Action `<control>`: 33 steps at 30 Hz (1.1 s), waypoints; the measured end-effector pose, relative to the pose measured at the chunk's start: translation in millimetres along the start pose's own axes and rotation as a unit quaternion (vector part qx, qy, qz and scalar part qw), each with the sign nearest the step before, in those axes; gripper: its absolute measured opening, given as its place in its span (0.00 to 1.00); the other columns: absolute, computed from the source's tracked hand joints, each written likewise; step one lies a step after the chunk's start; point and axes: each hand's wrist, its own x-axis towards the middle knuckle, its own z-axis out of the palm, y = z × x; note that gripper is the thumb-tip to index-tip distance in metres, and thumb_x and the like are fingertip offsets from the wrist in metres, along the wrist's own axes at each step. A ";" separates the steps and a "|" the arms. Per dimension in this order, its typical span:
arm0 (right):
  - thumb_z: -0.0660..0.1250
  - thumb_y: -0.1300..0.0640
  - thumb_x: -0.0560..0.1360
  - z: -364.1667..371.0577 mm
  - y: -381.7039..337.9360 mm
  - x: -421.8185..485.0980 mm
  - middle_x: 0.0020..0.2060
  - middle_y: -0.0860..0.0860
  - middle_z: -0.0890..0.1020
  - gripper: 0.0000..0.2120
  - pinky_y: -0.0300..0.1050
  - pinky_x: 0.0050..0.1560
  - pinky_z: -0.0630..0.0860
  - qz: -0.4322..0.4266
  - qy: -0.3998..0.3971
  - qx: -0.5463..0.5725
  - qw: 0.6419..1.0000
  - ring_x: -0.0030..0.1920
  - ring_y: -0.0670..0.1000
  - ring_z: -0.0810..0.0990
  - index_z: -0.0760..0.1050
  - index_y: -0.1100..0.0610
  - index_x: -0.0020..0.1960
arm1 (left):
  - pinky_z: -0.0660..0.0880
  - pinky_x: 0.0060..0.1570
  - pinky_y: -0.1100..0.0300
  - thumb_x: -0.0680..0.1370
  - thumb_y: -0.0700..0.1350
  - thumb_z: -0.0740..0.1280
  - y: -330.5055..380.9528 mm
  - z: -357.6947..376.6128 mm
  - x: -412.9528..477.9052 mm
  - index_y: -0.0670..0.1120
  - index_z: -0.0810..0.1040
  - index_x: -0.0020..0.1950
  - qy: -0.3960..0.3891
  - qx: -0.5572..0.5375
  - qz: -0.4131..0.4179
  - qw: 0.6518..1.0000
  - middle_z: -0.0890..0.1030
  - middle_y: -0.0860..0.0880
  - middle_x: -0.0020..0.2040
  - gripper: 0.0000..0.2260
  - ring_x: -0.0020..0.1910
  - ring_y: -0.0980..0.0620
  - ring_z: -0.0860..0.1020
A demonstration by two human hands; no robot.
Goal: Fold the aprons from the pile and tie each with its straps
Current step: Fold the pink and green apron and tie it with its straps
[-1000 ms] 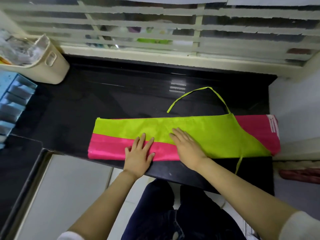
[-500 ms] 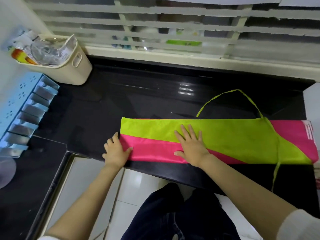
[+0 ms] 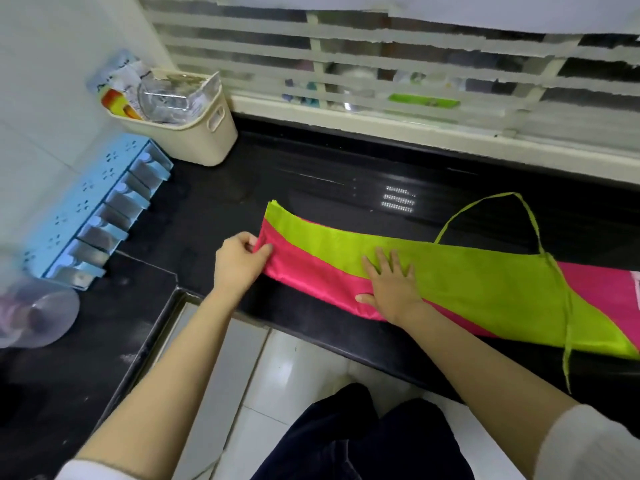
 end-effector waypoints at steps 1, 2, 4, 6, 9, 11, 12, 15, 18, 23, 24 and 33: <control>0.55 0.37 0.77 -1.2 -4.1 3.0 0.76 0.57 0.40 0.38 0.67 0.71 0.48 0.001 -0.005 0.001 1.000 0.75 0.63 0.40 0.40 0.51 0.77 | 0.62 0.34 0.62 0.73 0.43 0.70 8.2 -4.0 -0.6 0.49 0.70 0.32 0.018 -0.014 0.024 0.999 0.73 0.54 0.29 0.12 0.35 0.51 0.73; 0.56 0.38 0.77 -3.8 -7.4 6.1 0.76 0.57 0.40 0.37 0.67 0.71 0.49 -0.003 -0.011 0.012 1.000 0.75 0.63 0.40 0.42 0.51 0.77 | 0.62 0.33 0.63 0.73 0.43 0.70 17.5 -7.0 -3.3 0.48 0.72 0.33 0.033 -0.027 0.046 0.998 0.73 0.54 0.30 0.11 0.34 0.53 0.72; 0.57 0.42 0.79 -16.6 -15.0 10.5 0.77 0.57 0.49 0.32 0.63 0.71 0.53 -0.031 -0.005 0.082 0.996 0.76 0.61 0.47 0.51 0.53 0.77 | 0.64 0.30 0.66 0.73 0.44 0.69 36.5 -10.6 -11.6 0.47 0.73 0.35 0.063 -0.063 0.083 0.993 0.73 0.53 0.30 0.08 0.31 0.56 0.71; 0.57 0.48 0.80 -40.8 -24.2 8.0 0.69 0.61 0.69 0.24 0.55 0.69 0.64 -0.073 0.030 0.266 0.961 0.69 0.59 0.66 0.67 0.62 0.69 | 0.65 0.31 0.69 0.73 0.44 0.69 56.7 -11.9 -24.0 0.47 0.74 0.36 0.098 -0.088 0.124 0.984 0.74 0.52 0.30 0.07 0.30 0.59 0.71; 0.52 0.44 0.81 -94.9 -38.4 -17.0 0.50 0.58 0.81 0.26 0.45 0.50 0.79 -0.041 0.033 0.604 0.795 0.51 0.57 0.80 0.77 0.64 0.56 | 0.69 0.35 0.62 0.73 0.44 0.69 85.5 -6.1 -47.0 0.49 0.75 0.37 0.109 -0.107 0.196 0.969 0.76 0.51 0.32 0.06 0.32 0.56 0.73; 0.50 0.33 0.75 -124.4 -35.0 -34.8 0.45 0.53 0.82 0.30 0.45 0.45 0.79 -0.038 -0.010 0.693 0.720 0.45 0.51 0.81 0.79 0.55 0.51 | 0.71 0.40 0.58 0.72 0.42 0.69 98.5 5.4 -61.5 0.49 0.77 0.39 0.079 -0.106 0.263 0.956 0.75 0.53 0.35 0.03 0.37 0.53 0.75; 0.52 0.31 0.73 -134.0 -30.2 -44.0 0.40 0.52 0.82 0.29 0.45 0.43 0.80 -0.051 -0.021 0.705 0.707 0.41 0.49 0.81 0.79 0.53 0.44 | 0.71 0.42 0.56 0.70 0.41 0.68 103.1 12.9 -69.0 0.48 0.79 0.40 0.066 -0.098 0.302 0.946 0.74 0.54 0.37 0.03 0.39 0.51 0.75; 0.59 0.45 0.78 -141.6 -11.9 -66.6 0.30 0.50 0.78 0.18 0.41 0.37 0.77 -0.046 0.012 0.725 0.687 0.31 0.46 0.77 0.76 0.54 0.36 | 0.69 0.42 0.53 0.66 0.39 0.67 108.8 36.9 -85.3 0.46 0.79 0.44 0.044 -0.096 0.369 0.924 0.72 0.54 0.39 0.08 0.40 0.54 0.70; 0.59 0.63 0.78 -131.6 7.5 -75.3 0.32 0.52 0.75 0.11 0.42 0.34 0.75 0.016 0.084 0.731 0.677 0.32 0.48 0.75 0.73 0.58 0.38 | 0.61 0.48 0.59 0.66 0.37 0.69 103.3 61.2 -99.3 0.46 0.76 0.50 0.050 -0.057 0.387 0.919 0.74 0.50 0.46 0.14 0.46 0.54 0.68; 0.57 0.62 0.79 -122.0 35.8 -89.4 0.41 0.52 0.79 0.10 0.48 0.45 0.77 0.060 0.100 0.722 0.682 0.40 0.48 0.77 0.73 0.55 0.44 | 0.63 0.55 0.55 0.67 0.36 0.70 75.9 95.4 -104.9 0.44 0.69 0.62 0.042 -0.061 0.227 0.971 0.69 0.47 0.59 0.25 0.58 0.50 0.66; 0.57 0.62 0.79 -120.0 42.7 -91.3 0.41 0.51 0.79 0.09 0.49 0.48 0.77 0.064 0.100 0.725 0.678 0.40 0.48 0.78 0.74 0.55 0.45 | 0.64 0.56 0.53 0.69 0.37 0.70 71.8 100.6 -103.5 0.44 0.68 0.64 0.025 -0.075 0.179 0.981 0.68 0.47 0.60 0.26 0.60 0.49 0.66; 0.58 0.59 0.79 -97.6 125.7 -109.3 0.49 0.55 0.79 0.09 0.52 0.56 0.74 0.146 0.157 0.680 0.701 0.47 0.52 0.77 0.74 0.55 0.43 | 0.69 0.44 0.62 0.74 0.47 0.71 72.9 137.7 -96.9 0.46 0.74 0.49 -0.088 -0.169 -0.083 0.978 0.76 0.54 0.39 0.09 0.42 0.52 0.76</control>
